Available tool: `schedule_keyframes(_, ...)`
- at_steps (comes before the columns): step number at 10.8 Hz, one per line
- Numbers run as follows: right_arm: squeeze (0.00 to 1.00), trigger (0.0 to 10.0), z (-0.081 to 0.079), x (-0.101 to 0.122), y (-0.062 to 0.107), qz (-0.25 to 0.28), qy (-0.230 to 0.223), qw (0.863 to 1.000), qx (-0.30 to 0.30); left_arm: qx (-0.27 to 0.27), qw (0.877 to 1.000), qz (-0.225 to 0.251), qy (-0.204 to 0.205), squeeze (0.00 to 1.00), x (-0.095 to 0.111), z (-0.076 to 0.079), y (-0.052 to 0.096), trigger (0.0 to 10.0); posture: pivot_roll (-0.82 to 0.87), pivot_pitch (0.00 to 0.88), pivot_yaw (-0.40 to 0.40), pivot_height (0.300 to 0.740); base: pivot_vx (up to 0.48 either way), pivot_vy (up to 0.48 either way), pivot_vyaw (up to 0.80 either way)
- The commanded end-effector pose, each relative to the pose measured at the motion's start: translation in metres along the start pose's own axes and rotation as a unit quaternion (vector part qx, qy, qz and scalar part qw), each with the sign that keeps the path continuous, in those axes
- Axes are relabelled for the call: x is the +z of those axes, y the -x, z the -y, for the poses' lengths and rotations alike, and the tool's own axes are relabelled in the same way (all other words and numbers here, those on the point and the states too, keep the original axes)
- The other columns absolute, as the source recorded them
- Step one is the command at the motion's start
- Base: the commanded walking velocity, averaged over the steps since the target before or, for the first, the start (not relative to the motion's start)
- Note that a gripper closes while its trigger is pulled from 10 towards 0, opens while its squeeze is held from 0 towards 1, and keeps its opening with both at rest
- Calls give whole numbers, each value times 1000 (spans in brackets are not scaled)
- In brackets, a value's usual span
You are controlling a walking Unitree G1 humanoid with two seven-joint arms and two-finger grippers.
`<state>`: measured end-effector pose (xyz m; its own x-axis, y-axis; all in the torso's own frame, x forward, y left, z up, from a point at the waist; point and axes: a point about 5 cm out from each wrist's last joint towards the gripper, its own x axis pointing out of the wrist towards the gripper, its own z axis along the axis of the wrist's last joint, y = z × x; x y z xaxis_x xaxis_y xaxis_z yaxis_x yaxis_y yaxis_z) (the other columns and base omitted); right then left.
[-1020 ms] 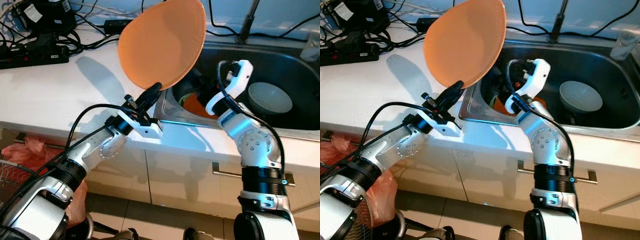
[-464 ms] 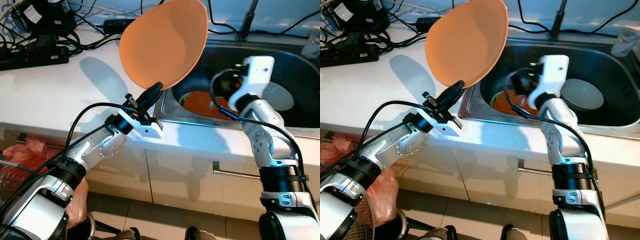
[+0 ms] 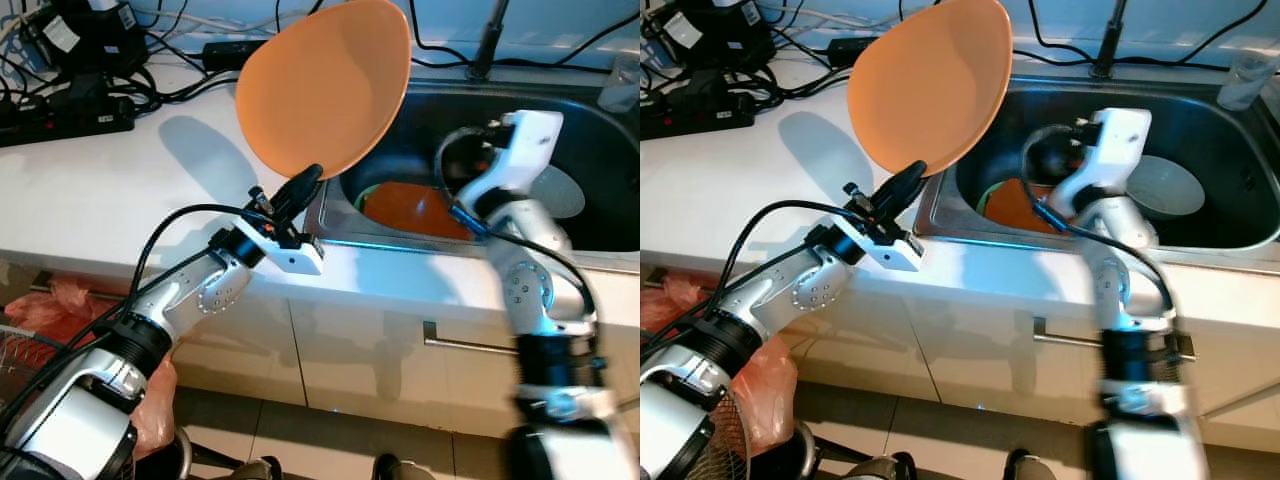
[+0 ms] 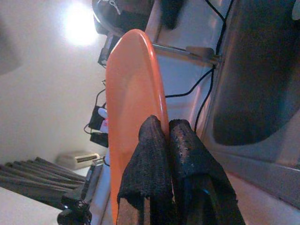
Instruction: Kitchen organization
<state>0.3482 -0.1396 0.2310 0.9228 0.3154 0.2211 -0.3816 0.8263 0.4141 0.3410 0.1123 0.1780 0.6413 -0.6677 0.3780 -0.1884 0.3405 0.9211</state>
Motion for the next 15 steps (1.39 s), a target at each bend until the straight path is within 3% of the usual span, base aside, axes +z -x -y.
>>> schedule_keyframes(1,1000,10000,-18,13,1,23,-84,994,58,-37,999,-5,-1,0,-1,11,6,0,-24,146,69,740,0,0,0)
schedule_keyframes(2,1000,10000,-27,18,4,36,-140,985,97,-37,999,-5,0,0,-1,12,6,0,-24,146,69,740,0,0,0)
schedule_keyframes(5,1000,10000,-35,21,14,48,-171,974,143,-38,999,-7,0,0,-2,11,7,0,-21,149,73,740,0,0,0)
schedule_keyframes(9,1000,10000,-37,5,18,10,-180,973,141,-30,1000,3,-2,0,-1,7,4,0,-16,155,81,740,0,0,0)
schedule_keyframes(10,400,10000,-35,-4,15,-4,-176,974,139,-20,1000,10,-1,0,1,3,2,0,-10,158,85,740,0,0,0)
schedule_keyframes(11,0,10000,-33,-7,10,-7,-173,975,137,-14,1000,17,2,0,4,1,1,0,-7,160,85,740,0,0,0)
schedule_keyframes(15,0,10000,-32,1,-19,6,-156,976,153,-7,999,36,12,0,14,-1,3,0,19,178,91,740,0,0,0)
